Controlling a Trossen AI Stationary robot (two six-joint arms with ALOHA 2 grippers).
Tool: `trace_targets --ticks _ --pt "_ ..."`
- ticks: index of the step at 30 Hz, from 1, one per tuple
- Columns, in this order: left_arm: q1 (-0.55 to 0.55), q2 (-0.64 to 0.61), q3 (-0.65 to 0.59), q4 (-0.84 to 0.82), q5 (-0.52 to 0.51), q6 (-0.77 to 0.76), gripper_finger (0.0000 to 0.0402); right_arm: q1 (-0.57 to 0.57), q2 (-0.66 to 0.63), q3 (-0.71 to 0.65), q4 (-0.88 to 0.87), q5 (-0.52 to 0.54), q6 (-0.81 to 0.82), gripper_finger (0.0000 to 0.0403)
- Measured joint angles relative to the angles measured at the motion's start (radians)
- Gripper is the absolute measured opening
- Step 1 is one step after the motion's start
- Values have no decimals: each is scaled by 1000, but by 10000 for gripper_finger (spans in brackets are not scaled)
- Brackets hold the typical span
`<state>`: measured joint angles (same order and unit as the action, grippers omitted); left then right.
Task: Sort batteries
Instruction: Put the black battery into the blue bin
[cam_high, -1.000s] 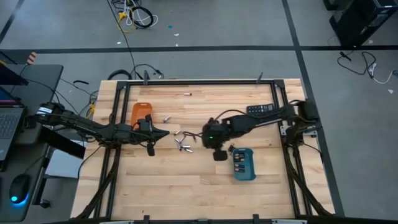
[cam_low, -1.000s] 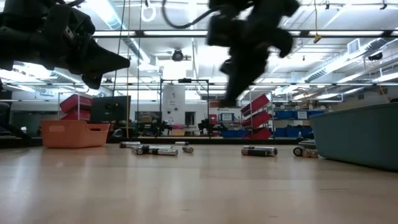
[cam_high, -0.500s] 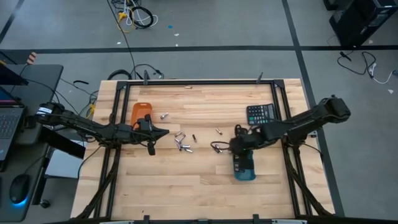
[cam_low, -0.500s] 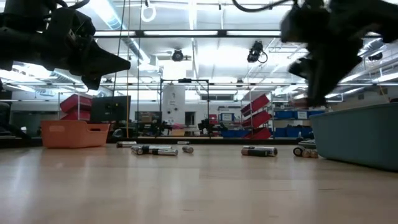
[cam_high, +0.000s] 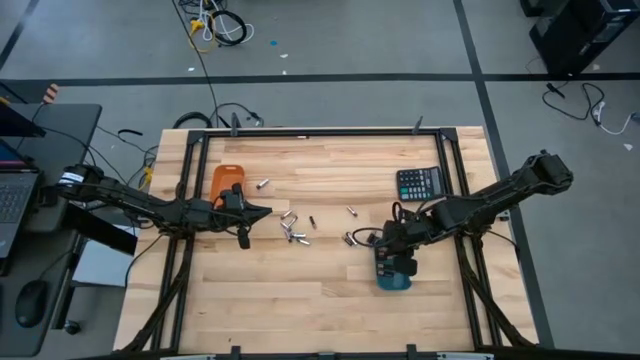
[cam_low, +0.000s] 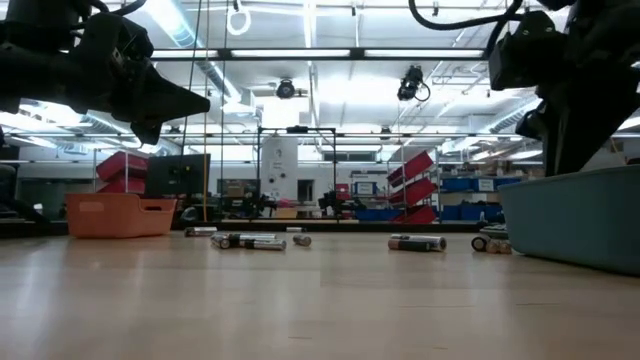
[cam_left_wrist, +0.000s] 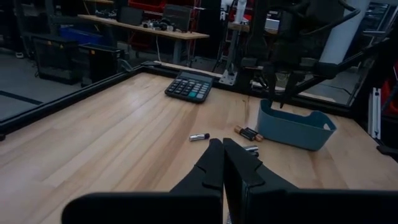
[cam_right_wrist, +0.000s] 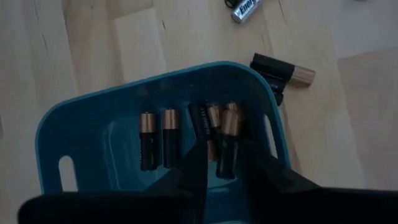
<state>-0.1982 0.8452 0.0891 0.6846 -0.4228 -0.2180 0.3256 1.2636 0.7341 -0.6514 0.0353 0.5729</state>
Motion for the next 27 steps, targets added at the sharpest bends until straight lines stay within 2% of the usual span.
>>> trace_targets --ticks 6,12,16,23,27 --pt "0 0 0 0 -11 0 0 -4 0 0 49 44 -20 79" --pt "0 0 0 0 -11 0 0 -60 0 54 143 280 -59 64" --pt "0 0 0 3 -14 0 0 -122 6 120 230 361 -134 51" --pt "0 -1 0 8 -25 0 0 -221 93 184 567 361 -270 30" --pt "0 -1 -1 14 -28 0 0 -250 230 269 586 319 -276 28"
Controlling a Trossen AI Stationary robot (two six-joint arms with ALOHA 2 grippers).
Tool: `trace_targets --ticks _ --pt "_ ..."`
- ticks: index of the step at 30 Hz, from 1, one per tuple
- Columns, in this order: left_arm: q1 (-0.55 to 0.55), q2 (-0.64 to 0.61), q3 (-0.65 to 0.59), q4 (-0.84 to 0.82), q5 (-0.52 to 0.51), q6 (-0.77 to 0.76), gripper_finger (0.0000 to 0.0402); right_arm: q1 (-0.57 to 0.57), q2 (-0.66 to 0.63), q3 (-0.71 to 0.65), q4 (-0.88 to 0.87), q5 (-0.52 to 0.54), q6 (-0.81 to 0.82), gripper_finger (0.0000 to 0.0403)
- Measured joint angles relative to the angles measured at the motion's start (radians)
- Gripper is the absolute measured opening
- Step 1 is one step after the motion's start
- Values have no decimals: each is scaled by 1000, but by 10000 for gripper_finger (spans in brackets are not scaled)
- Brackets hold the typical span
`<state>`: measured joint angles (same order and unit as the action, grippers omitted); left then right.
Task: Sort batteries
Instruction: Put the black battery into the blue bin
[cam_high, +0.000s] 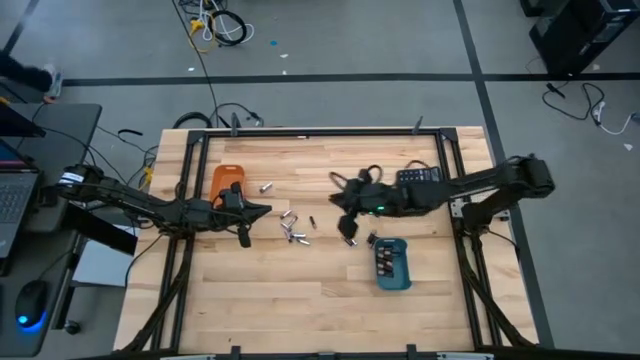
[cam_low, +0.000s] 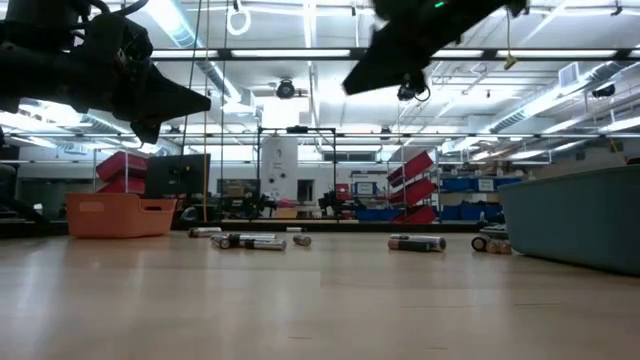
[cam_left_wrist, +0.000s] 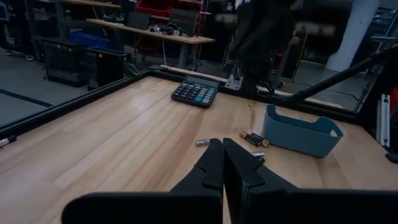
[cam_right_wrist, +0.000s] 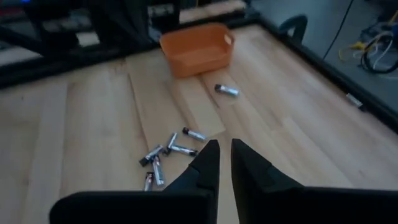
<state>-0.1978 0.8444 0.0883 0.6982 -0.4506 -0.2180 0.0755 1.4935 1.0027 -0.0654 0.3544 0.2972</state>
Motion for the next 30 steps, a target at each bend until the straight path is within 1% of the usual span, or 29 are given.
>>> trace_targets --ticks 4,7,10,13,16,20,30 --pt "0 0 0 5 0 0 0 -7 165 130 -40 -40 -2 33" --pt "0 0 0 5 0 0 0 -7 275 232 -140 -40 17 36" --pt "0 0 0 5 0 0 0 -9 363 308 -223 -39 39 37" --pt "0 0 0 5 0 0 0 -9 432 355 -268 -39 57 40" --pt "0 0 0 4 1 1 0 -9 478 379 -292 -39 83 49" --pt "0 0 0 -9 1 1 0 -9 517 383 -287 -38 93 70" --pt "0 0 0 -39 1 3 0 -3 517 369 -295 22 42 126"
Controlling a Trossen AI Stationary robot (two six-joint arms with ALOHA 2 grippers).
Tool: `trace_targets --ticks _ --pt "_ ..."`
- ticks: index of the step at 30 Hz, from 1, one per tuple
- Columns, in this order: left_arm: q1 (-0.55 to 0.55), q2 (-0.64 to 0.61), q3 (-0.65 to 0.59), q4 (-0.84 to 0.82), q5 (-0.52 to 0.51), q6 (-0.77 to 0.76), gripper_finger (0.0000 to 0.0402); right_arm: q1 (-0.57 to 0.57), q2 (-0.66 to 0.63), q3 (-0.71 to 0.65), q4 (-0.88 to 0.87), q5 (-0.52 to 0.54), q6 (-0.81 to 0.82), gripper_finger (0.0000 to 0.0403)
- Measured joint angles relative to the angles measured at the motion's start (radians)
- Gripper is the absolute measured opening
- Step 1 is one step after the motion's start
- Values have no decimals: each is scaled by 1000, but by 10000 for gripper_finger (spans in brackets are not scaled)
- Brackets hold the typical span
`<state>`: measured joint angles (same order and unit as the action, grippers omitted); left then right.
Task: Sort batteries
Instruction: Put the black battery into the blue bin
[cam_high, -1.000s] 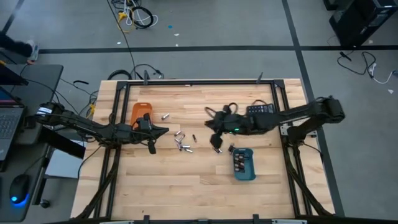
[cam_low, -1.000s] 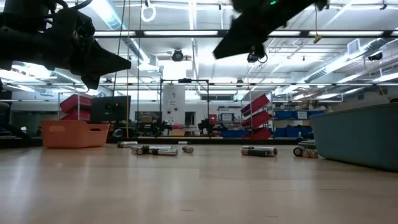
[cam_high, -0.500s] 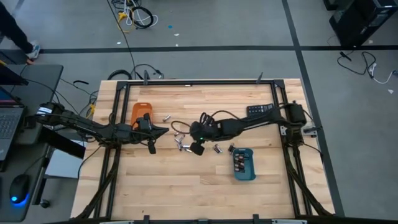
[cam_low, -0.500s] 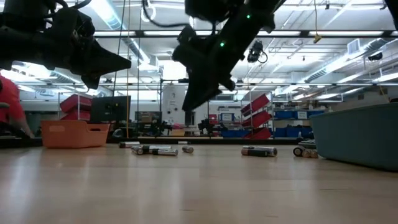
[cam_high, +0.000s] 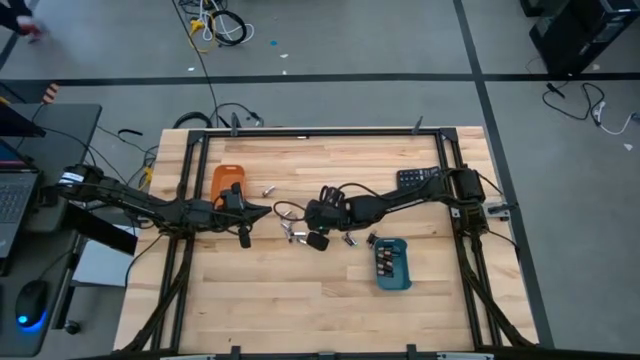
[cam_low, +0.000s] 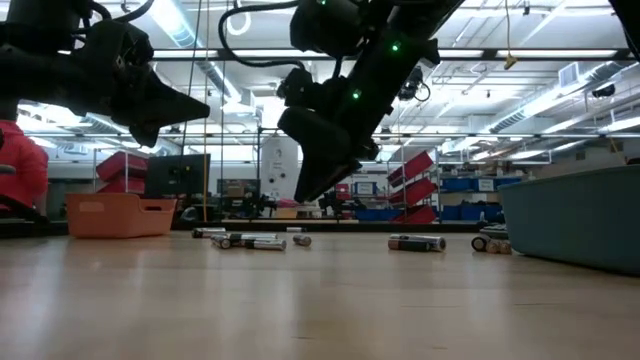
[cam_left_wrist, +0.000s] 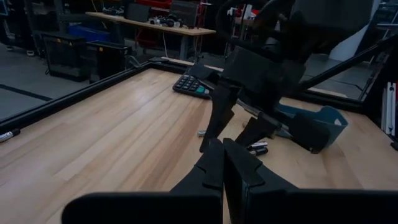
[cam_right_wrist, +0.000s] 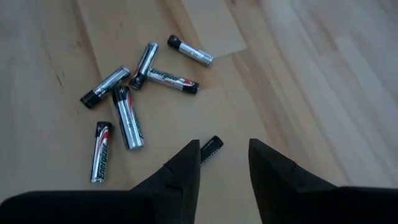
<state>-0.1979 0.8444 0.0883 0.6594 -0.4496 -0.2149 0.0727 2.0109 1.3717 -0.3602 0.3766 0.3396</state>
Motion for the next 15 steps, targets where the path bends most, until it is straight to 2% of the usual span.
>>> trace_targets --ticks 7,15 --pt "0 0 0 -1 -1 2 0 -1 0 -70 91 23 70 149" --pt "0 0 0 -1 -2 27 0 11 0 -199 311 20 9 155"
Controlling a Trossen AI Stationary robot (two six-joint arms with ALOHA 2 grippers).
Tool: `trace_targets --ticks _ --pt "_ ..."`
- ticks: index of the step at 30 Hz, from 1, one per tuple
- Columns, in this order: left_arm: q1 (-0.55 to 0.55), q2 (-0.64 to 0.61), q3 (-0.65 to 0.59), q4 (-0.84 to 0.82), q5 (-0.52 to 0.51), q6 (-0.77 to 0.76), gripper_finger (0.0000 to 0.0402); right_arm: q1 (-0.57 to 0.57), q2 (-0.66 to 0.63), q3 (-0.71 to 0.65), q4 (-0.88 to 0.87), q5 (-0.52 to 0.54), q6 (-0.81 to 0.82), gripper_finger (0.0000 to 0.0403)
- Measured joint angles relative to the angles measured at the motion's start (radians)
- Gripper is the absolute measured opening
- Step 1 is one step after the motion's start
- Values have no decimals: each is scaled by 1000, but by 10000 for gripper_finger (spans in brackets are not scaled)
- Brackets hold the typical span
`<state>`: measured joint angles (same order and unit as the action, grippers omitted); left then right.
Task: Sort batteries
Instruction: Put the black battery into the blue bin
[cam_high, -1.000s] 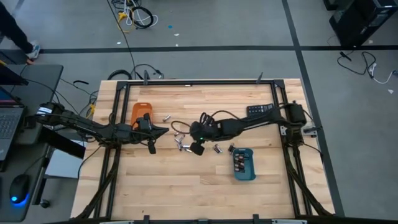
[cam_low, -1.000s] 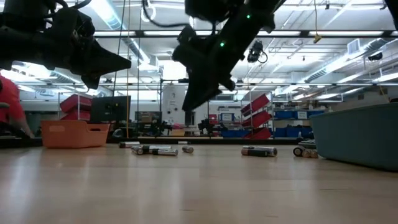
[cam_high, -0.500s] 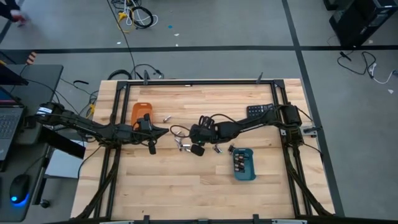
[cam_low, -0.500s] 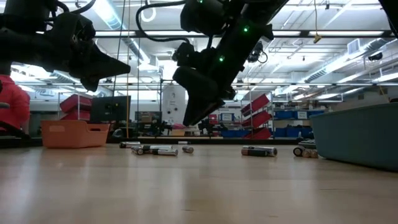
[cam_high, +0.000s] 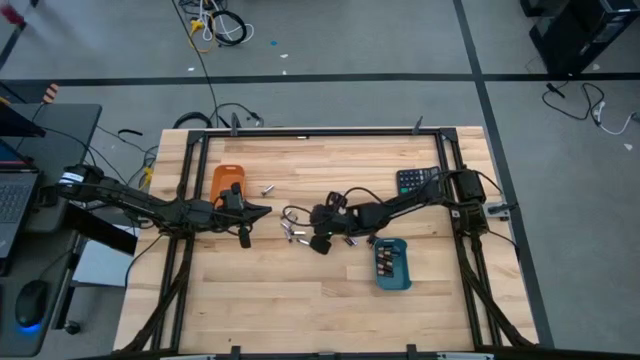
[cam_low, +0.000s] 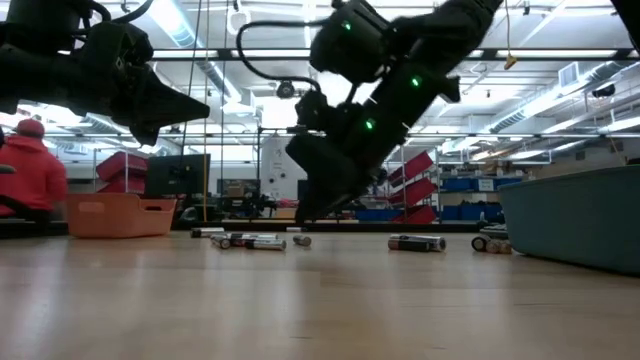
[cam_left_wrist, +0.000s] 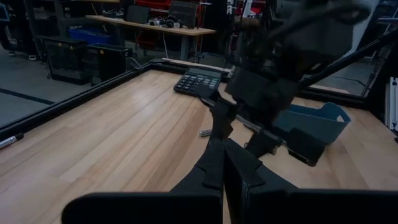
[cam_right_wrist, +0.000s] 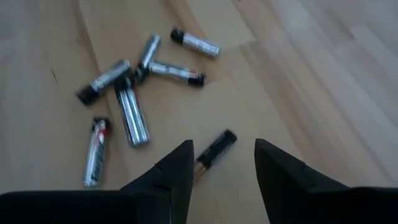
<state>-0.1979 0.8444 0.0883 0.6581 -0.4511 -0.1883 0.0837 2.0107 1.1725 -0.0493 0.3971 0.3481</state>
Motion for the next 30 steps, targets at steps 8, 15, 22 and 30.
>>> trace_targets --ticks 8,15,22,30 --pt "0 0 0 0 -1 1 0 1 1 -85 179 -39 -22 155" --pt "0 0 0 0 -4 1 0 1 1 -127 207 -43 9 154" --pt "0 0 0 0 -11 1 0 -1 1 -148 225 -48 33 154" --pt "0 0 0 0 -31 1 0 -23 40 -144 271 -135 -6 138"
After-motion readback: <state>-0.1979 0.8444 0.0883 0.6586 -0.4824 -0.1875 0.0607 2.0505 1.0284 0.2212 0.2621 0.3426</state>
